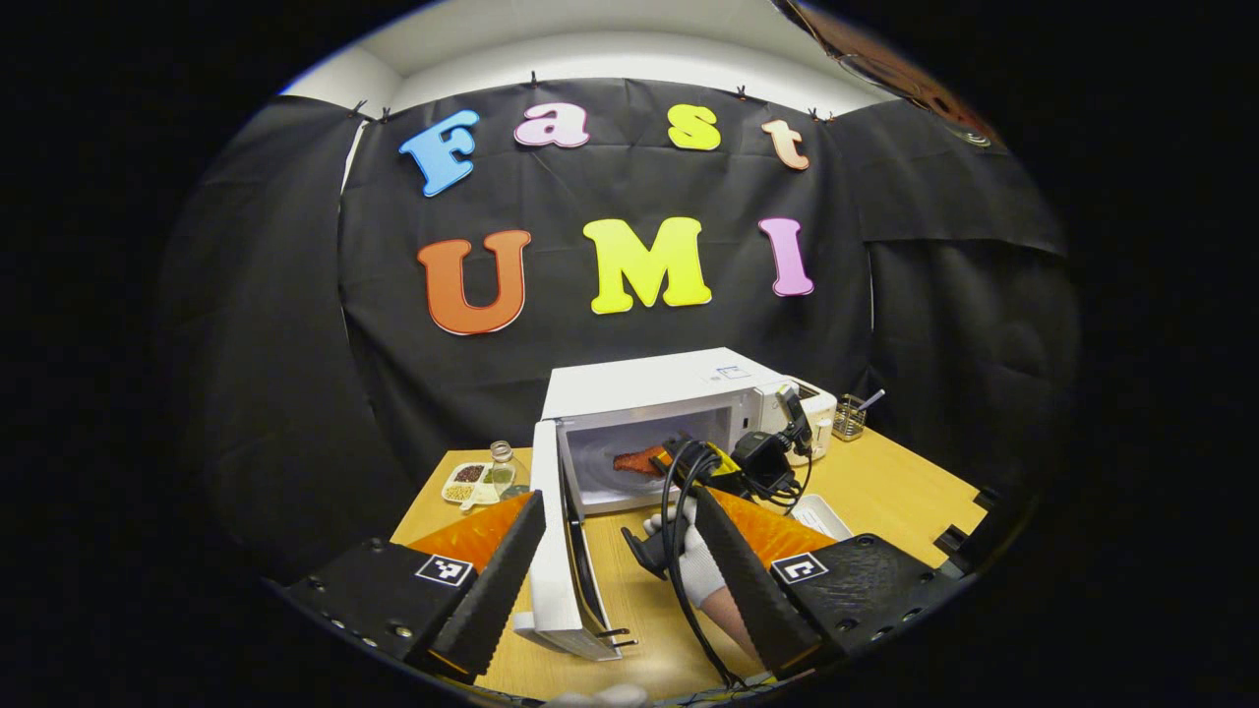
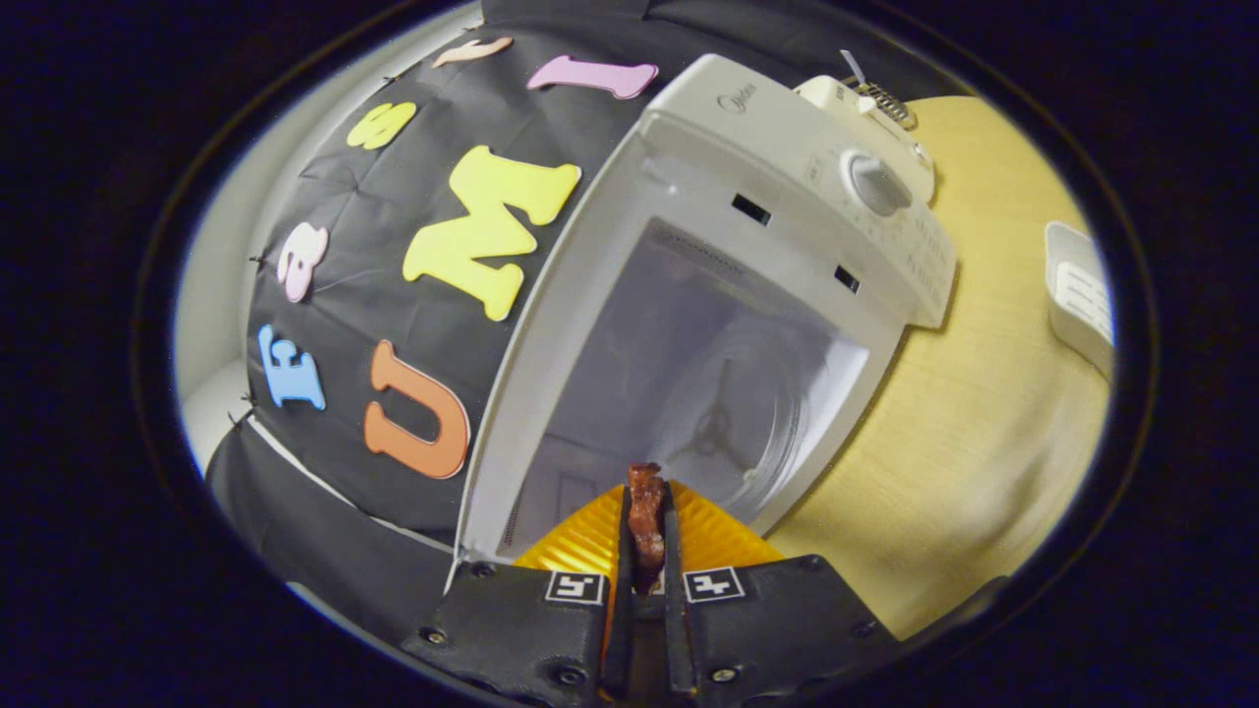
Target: Open the microwave oven with the left hand, put the food in, and close the microwave oven.
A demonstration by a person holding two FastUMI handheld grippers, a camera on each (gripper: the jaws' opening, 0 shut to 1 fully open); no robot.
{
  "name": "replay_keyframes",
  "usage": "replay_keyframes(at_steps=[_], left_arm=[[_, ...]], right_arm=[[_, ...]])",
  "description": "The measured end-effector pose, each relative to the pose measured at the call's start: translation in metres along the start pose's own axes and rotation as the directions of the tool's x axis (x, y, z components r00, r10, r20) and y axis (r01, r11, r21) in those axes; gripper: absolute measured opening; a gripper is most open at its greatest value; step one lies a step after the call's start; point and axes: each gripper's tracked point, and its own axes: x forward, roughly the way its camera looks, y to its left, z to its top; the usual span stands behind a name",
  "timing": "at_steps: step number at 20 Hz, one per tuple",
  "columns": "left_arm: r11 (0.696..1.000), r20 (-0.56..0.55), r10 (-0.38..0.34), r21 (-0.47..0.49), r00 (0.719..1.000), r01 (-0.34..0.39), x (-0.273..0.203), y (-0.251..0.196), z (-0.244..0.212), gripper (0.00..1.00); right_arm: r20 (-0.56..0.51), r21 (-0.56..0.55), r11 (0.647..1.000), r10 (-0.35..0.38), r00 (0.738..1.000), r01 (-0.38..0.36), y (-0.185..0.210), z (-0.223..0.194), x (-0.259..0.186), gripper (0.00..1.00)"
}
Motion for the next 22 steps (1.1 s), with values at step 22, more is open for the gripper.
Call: replay_keyframes(at_steps=[22], left_arm=[[1.000,-0.032,0.010,-0.014,0.999,-0.010,0.017,0.017,-0.019,0.94]], right_arm=[[0.155,-0.383,0.913,-0.089,0.984,0.143,-0.057,0.018,0.068,0.41]])
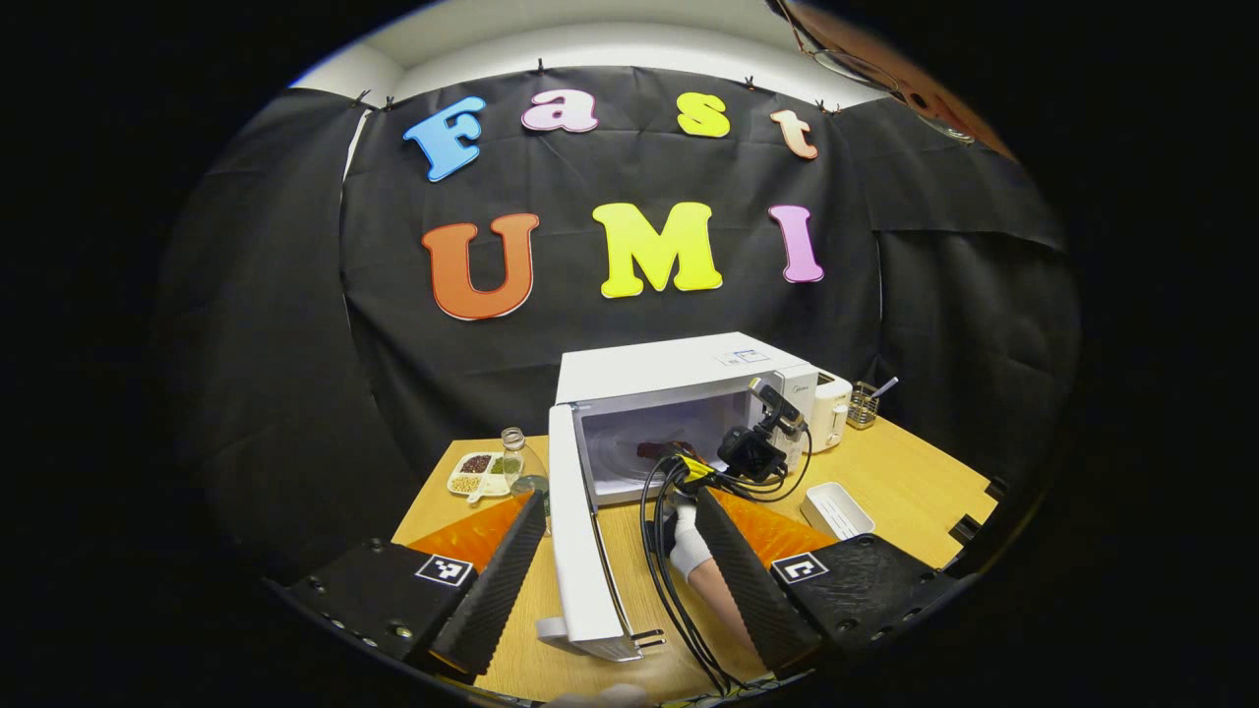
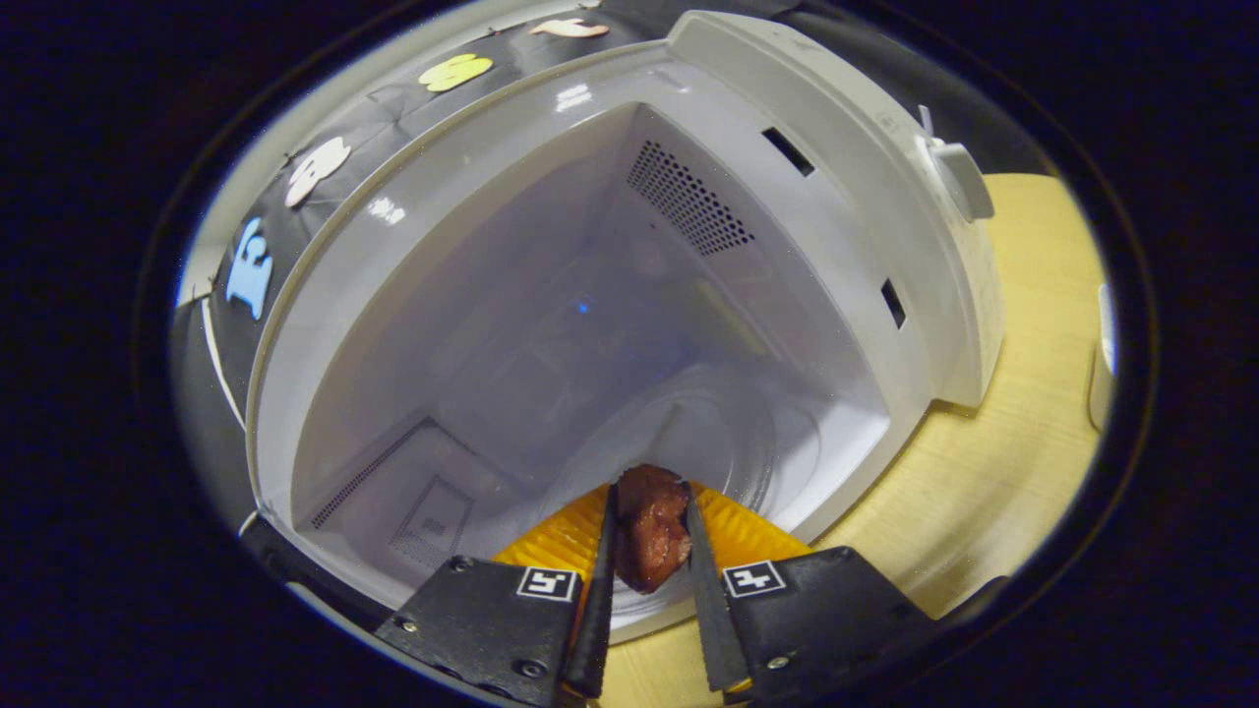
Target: Open the microwave oven with the left hand, put the food in, and close the microwave oven.
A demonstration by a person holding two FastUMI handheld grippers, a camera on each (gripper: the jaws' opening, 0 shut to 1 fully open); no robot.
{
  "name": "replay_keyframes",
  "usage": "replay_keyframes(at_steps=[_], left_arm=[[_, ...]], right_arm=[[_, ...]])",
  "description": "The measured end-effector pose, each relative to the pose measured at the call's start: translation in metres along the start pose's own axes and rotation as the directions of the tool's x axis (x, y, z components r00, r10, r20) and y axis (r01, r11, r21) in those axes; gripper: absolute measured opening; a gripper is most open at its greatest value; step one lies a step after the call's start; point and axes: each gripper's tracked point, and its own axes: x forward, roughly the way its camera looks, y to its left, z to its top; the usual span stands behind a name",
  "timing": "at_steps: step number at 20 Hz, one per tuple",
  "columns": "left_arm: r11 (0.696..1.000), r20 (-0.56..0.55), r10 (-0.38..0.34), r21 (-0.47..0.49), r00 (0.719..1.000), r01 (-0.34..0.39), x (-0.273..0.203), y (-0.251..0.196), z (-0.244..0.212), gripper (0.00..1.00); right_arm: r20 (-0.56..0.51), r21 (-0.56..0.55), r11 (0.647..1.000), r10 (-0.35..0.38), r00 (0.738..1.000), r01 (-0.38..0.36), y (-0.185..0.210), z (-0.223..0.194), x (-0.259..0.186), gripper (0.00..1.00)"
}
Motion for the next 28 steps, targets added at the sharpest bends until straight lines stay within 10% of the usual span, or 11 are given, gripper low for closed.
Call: replay_keyframes(at_steps=[1,3,6,8,26,28], left_arm=[[1.000,0.000,0.002,-0.001,1.000,-0.002,0.000,-0.001,0.000,0.95],[1.000,0.002,0.006,-0.001,1.000,-0.006,0.000,-0.002,0.002,0.95],[1.000,0.011,0.003,0.000,1.000,-0.003,0.000,-0.006,0.005,0.94],[1.000,0.013,0.002,-0.002,1.000,-0.002,0.001,-0.009,0.007,0.94],[1.000,0.073,0.019,-0.002,0.997,-0.019,-0.005,-0.009,0.028,0.94],[0.999,0.087,0.035,0.007,0.996,-0.036,-0.010,0.000,0.033,0.94]], right_arm=[[-0.004,-0.043,0.999,-0.002,1.000,0.002,-0.001,0.000,0.000,0.31],[-0.017,-0.069,0.998,-0.002,1.000,0.001,-0.001,0.003,-0.004,0.48],[-0.014,-0.132,0.991,-0.014,1.000,0.012,-0.008,0.014,-0.011,0.43],[-0.004,-0.166,0.986,-0.010,1.000,0.010,-0.009,0.017,-0.010,0.63],[-0.087,-0.364,0.928,0.049,0.995,-0.078,0.005,0.055,-0.078,0.65],[-0.094,-0.416,0.906,0.047,0.994,-0.082,-0.001,0.078,-0.109,0.83]])
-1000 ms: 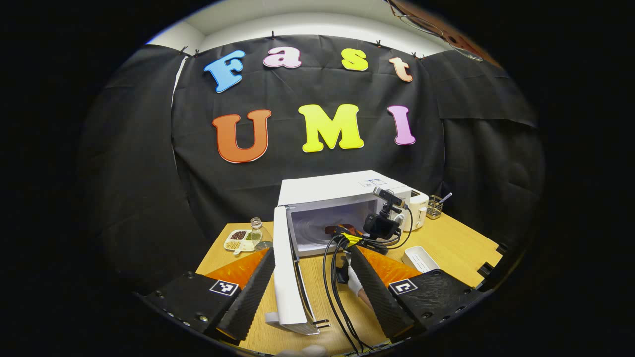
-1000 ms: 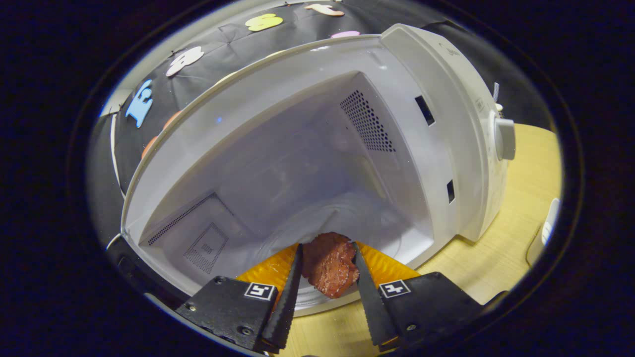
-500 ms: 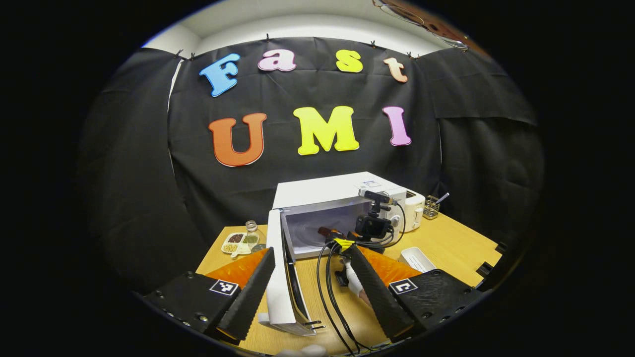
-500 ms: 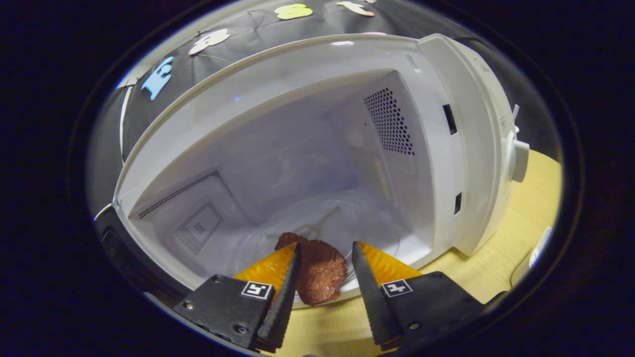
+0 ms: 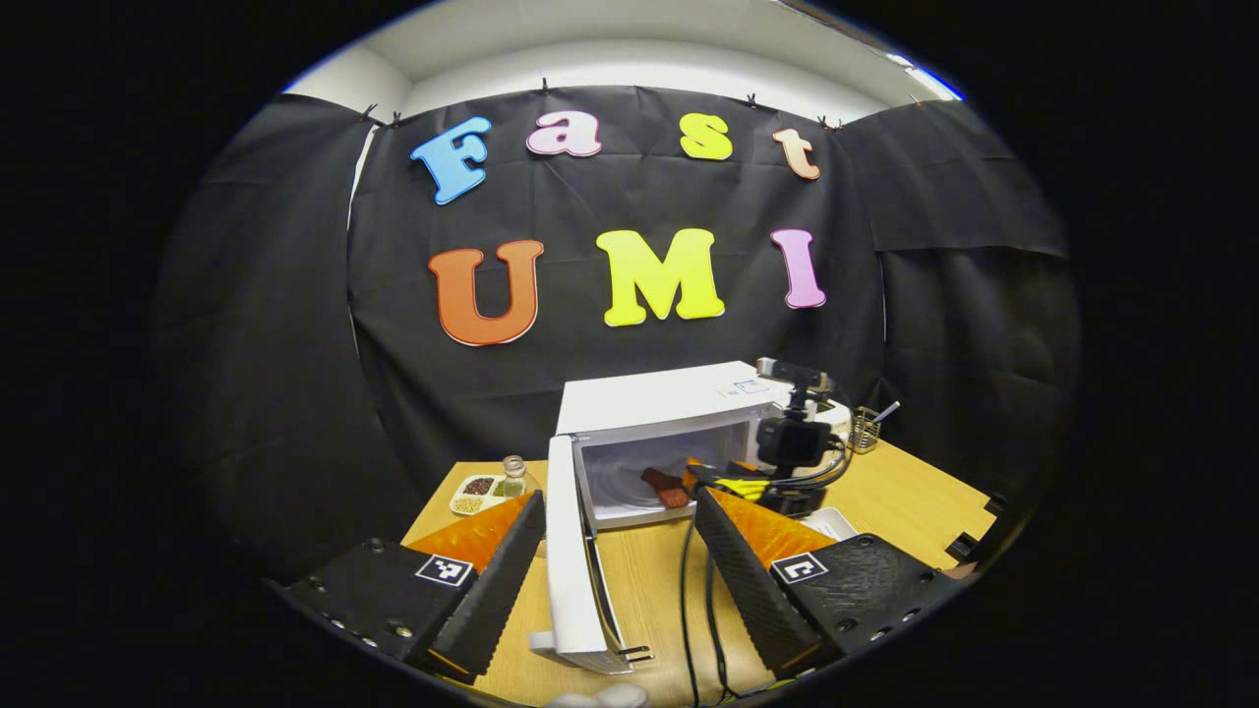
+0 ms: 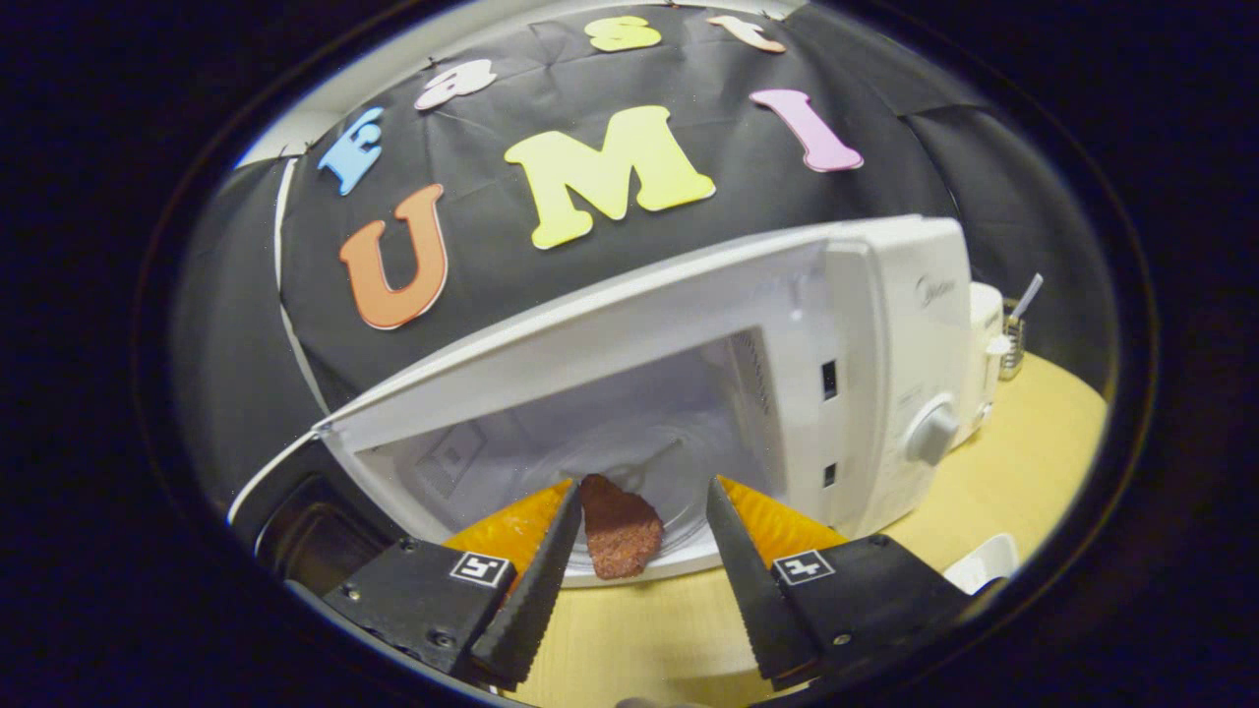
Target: Open the microwave oven with the left hand, put the food in, and close the microwave oven.
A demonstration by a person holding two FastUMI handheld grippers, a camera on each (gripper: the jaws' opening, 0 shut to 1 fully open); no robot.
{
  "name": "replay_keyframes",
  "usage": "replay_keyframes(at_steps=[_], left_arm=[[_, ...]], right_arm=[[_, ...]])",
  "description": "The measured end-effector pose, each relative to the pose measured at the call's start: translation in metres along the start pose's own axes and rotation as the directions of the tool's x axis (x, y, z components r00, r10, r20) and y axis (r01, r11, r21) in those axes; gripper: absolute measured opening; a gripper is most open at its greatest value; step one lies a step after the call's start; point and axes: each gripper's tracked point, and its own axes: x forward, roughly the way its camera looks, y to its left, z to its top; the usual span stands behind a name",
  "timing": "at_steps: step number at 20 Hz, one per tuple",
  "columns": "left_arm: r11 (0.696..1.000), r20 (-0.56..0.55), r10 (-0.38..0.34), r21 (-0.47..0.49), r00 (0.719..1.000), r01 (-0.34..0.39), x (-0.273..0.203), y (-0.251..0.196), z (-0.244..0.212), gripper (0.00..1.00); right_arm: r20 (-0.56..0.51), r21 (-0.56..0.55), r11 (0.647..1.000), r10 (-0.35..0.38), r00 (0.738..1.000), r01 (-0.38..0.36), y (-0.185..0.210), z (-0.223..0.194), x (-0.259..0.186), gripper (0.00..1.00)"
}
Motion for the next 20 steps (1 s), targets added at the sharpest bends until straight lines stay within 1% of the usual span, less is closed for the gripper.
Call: replay_keyframes(at_steps=[1,2,3,5,6,7,8,9,11,12,13,14,15,16,17,18,20], left_arm=[[1.000,0.006,0.012,0.004,1.000,-0.012,-0.002,0.007,0.003,0.94],[1.000,0.013,0.024,0.005,1.000,-0.024,-0.005,0.012,0.005,0.94],[0.999,0.019,0.040,0.006,0.999,-0.040,-0.008,0.019,0.005,0.94],[0.997,0.016,0.078,0.006,0.997,-0.078,-0.013,0.036,0.001,0.94],[0.995,0.019,0.097,0.002,0.995,-0.097,-0.017,0.044,-0.001,0.94],[0.993,0.019,0.118,-0.001,0.993,-0.118,-0.020,0.054,-0.003,0.94],[0.990,0.019,0.139,-0.008,0.990,-0.139,-0.023,0.063,-0.006,0.94],[0.987,0.026,0.160,-0.018,0.987,-0.160,-0.027,0.073,-0.009,0.94],[0.979,0.022,0.201,-0.046,0.979,-0.200,-0.033,0.092,-0.018,0.94],[0.975,0.014,0.217,-0.060,0.976,-0.216,-0.036,0.100,-0.025,0.94],[0.974,0.009,0.216,-0.076,0.976,-0.214,-0.038,0.104,-0.031,0.94],[0.968,0.010,0.236,-0.088,0.972,-0.234,-0.040,0.111,-0.036,1.00],[0.966,0.004,0.242,-0.100,0.970,-0.240,-0.042,0.117,-0.045,0.83],[0.964,-0.007,0.238,-0.118,0.971,-0.237,-0.043,0.120,-0.054,0.60],[0.965,-0.014,0.225,-0.133,0.974,-0.225,-0.044,0.118,-0.063,0.58],[0.962,-0.012,0.235,-0.143,0.972,-0.234,-0.046,0.122,-0.069,0.38],[0.946,-0.026,0.292,-0.140,0.956,-0.293,-0.046,0.139,-0.089,0.00]], right_arm=[[0.004,-0.020,1.000,-0.002,1.000,0.002,-0.007,0.011,-0.019,0.89],[-0.002,-0.036,0.999,0.001,1.000,-0.001,-0.014,0.020,-0.040,0.92],[-0.004,-0.069,0.998,0.000,1.000,-0.001,-0.023,0.029,-0.060,1.00],[-0.029,-0.117,0.993,0.009,1.000,-0.012,-0.039,0.044,-0.105,1.00],[-0.034,-0.145,0.989,0.013,0.999,-0.018,-0.046,0.053,-0.128,0.90],[-0.033,-0.173,0.985,0.001,0.999,-0.007,-0.057,0.063,-0.150,1.00],[-0.032,-0.197,0.980,-0.001,0.999,-0.005,-0.065,0.071,-0.170,0.90],[-0.039,-0.216,0.976,-0.002,0.999,-0.007,-0.072,0.077,-0.189,1.00],[-0.047,-0.254,0.967,-0.018,0.999,0.005,-0.088,0.088,-0.226,1.00],[-0.041,-0.281,0.959,-0.037,0.998,0.024,-0.097,0.096,-0.243,0.90],[-0.033,-0.298,0.954,-0.046,0.998,0.034,-0.101,0.104,-0.257,1.00],[-0.031,-0.307,0.951,-0.043,0.999,0.032,-0.101,0.109,-0.271,1.00],[-0.030,-0.308,0.951,-0.042,0.999,0.030,-0.101,0.115,-0.284,1.00],[-0.029,-0.306,0.952,-0.036,0.999,0.025,-0.099,0.121,-0.294,1.00],[-0.027,-0.303,0.953,-0.034,0.999,0.024,-0.098,0.125,-0.302,1.00],[-0.021,-0.297,0.955,-0.032,0.999,0.024,-0.097,0.130,-0.310,1.00],[-0.010,-0.289,0.957,-0.031,0.999,0.026,-0.092,0.137,-0.319,1.00]])
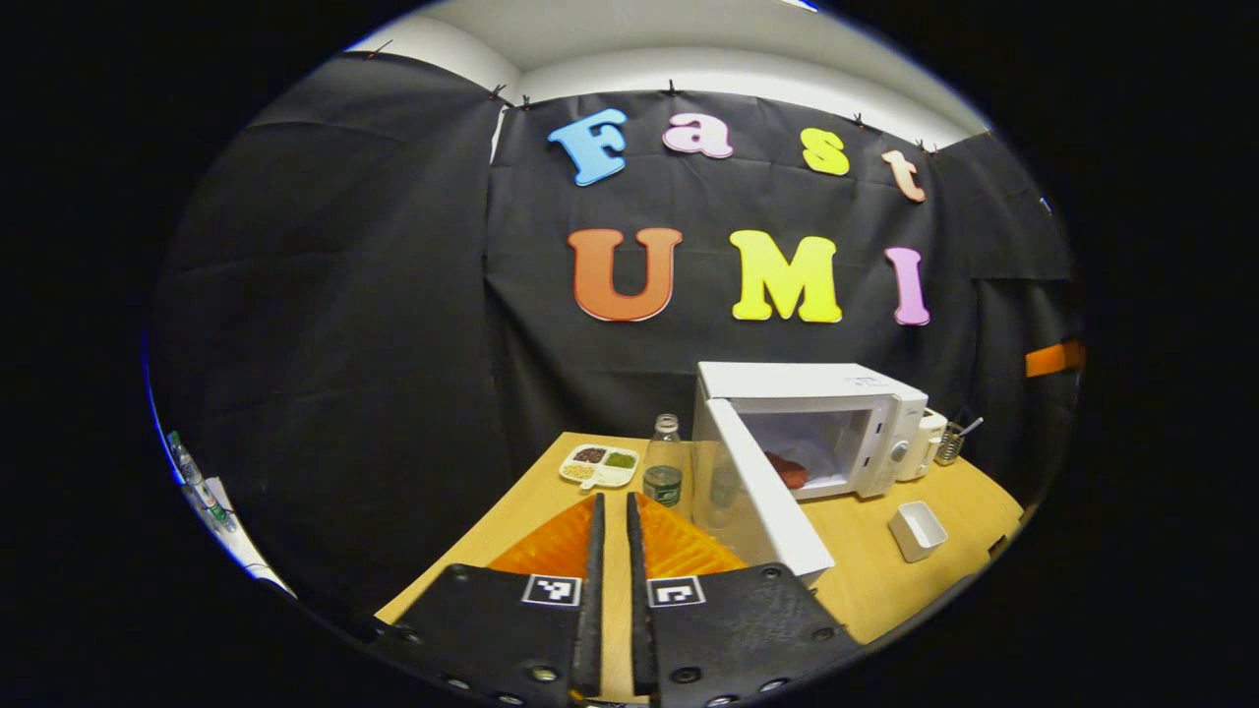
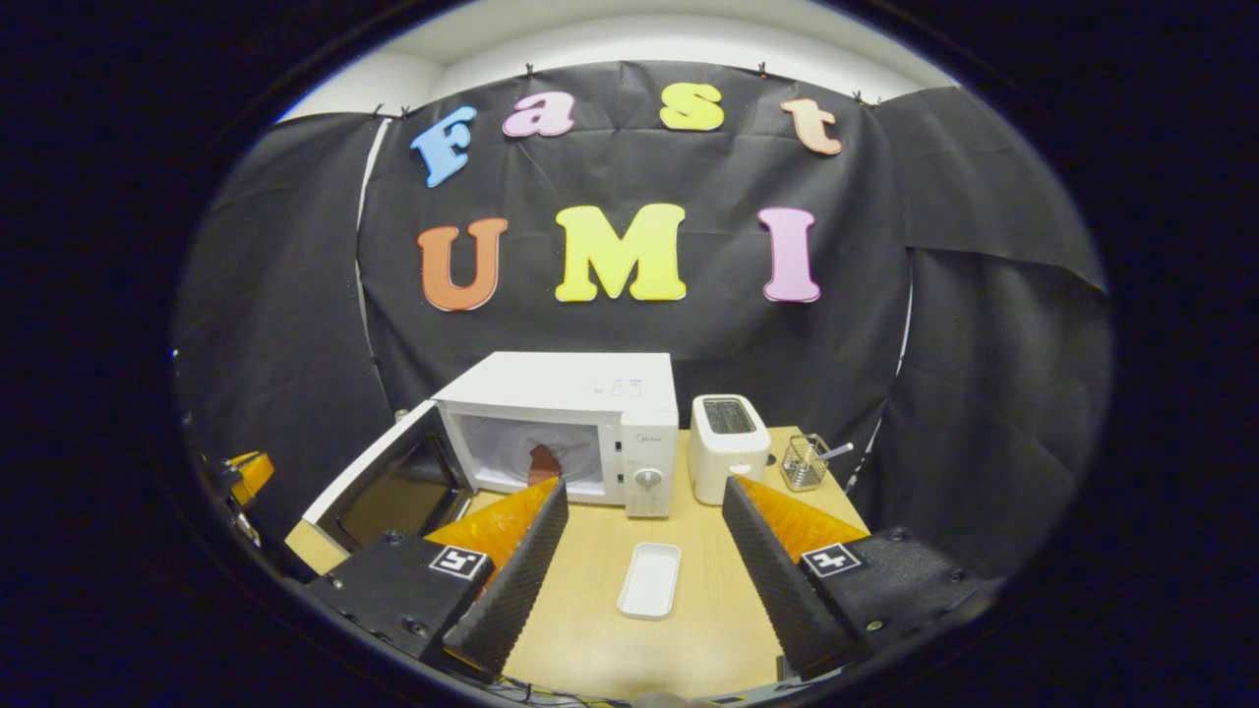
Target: Open the microwave oven with the left hand, put the food in, and close the microwave oven.
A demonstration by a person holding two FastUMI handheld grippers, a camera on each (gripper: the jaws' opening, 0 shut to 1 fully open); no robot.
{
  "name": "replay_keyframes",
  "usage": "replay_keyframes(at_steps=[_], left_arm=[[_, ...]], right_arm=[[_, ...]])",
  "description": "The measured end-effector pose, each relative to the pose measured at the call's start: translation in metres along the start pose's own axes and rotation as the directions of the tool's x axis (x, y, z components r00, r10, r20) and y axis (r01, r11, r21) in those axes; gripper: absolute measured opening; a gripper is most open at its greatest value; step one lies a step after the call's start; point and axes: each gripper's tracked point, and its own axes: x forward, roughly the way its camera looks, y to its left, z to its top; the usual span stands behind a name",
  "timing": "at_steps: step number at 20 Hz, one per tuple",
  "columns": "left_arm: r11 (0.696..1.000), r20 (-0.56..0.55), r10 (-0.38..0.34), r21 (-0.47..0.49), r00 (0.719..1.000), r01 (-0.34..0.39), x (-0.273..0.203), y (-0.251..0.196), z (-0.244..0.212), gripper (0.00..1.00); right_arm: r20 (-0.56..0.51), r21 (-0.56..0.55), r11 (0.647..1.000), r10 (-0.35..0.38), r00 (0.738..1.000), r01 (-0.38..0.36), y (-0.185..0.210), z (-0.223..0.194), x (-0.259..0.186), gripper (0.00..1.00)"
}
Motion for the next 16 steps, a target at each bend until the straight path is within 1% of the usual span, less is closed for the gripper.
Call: replay_keyframes(at_steps=[1,2,3,5,10,14,16], left_arm=[[1.000,-0.010,-0.022,-0.013,1.000,0.022,0.000,-0.002,-0.009,0.03],[0.998,-0.022,-0.051,-0.028,0.998,0.050,0.001,-0.009,-0.017,0.00],[0.998,-0.029,-0.066,-0.022,0.997,0.066,0.003,-0.013,-0.023,0.00],[0.997,-0.050,-0.071,0.010,0.996,0.072,0.011,-0.009,-0.038,0.00],[0.994,-0.104,-0.109,0.021,0.989,0.112,0.025,-0.023,-0.070,0.00],[0.987,-0.116,-0.159,0.015,0.980,0.162,0.030,-0.051,-0.074,0.00],[0.983,-0.113,-0.175,0.034,0.978,0.180,0.029,-0.063,-0.070,0.00]], right_arm=[[0.005,0.005,1.000,0.001,1.000,-0.001,0.000,0.003,-0.004,1.00],[0.007,0.010,1.000,0.003,1.000,-0.003,0.002,0.005,-0.008,1.00],[0.010,0.014,1.000,0.003,1.000,-0.003,0.002,0.007,-0.011,1.00],[0.011,0.017,1.000,-0.003,1.000,0.003,0.001,0.008,-0.014,1.00],[-0.011,0.046,0.999,-0.007,1.000,0.008,-0.008,0.002,-0.023,1.00],[-0.030,0.059,0.998,-0.017,0.999,0.019,-0.024,-0.003,-0.023,1.00],[-0.036,0.068,0.998,-0.016,0.999,0.018,-0.033,-0.004,-0.022,1.00]])
